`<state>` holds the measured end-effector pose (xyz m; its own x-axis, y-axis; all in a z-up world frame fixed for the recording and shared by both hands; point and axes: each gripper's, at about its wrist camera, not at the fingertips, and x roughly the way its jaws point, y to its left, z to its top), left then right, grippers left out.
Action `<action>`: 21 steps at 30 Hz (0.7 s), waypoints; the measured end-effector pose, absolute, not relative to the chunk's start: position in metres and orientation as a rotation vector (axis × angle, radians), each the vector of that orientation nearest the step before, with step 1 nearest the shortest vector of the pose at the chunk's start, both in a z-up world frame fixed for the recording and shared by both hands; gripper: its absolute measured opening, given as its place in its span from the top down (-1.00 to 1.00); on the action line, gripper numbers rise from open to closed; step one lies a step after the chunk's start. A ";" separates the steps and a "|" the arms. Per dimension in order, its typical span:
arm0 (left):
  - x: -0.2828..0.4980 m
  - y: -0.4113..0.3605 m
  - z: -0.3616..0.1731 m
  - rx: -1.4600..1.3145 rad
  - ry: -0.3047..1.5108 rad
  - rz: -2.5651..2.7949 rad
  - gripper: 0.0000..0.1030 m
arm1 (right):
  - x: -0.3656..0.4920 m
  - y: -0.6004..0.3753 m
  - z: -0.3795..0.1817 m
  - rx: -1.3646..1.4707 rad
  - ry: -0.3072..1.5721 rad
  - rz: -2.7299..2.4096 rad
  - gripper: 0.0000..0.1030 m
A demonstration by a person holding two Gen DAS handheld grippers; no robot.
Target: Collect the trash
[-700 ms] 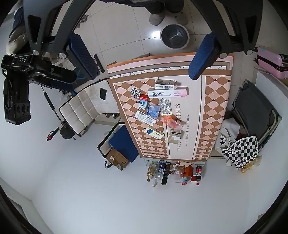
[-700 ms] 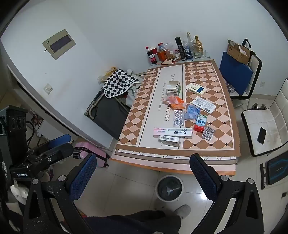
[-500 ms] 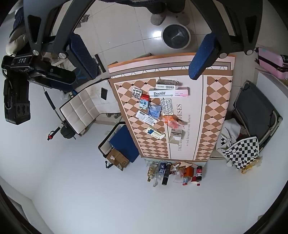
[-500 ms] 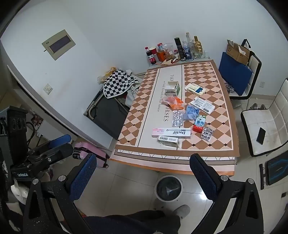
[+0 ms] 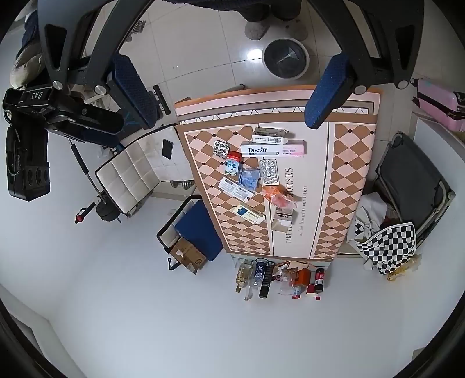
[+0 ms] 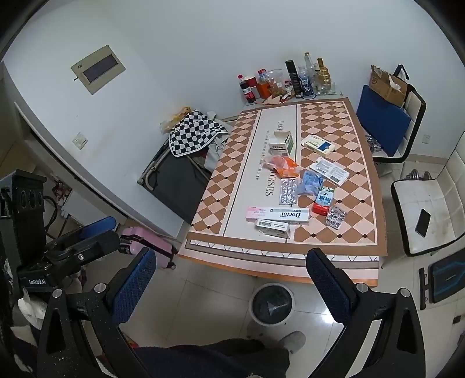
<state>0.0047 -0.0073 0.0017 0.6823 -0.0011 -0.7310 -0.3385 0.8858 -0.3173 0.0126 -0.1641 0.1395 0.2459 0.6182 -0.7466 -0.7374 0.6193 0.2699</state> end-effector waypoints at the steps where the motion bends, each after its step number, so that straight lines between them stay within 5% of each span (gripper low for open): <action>1: 0.004 -0.007 0.002 -0.457 0.803 0.198 -1.00 | 0.012 -0.163 0.140 -0.148 0.943 0.932 -1.00; 21: 0.006 -0.003 0.000 -0.469 0.795 0.196 -1.00 | 0.011 -0.155 0.136 -0.162 0.951 0.957 -1.00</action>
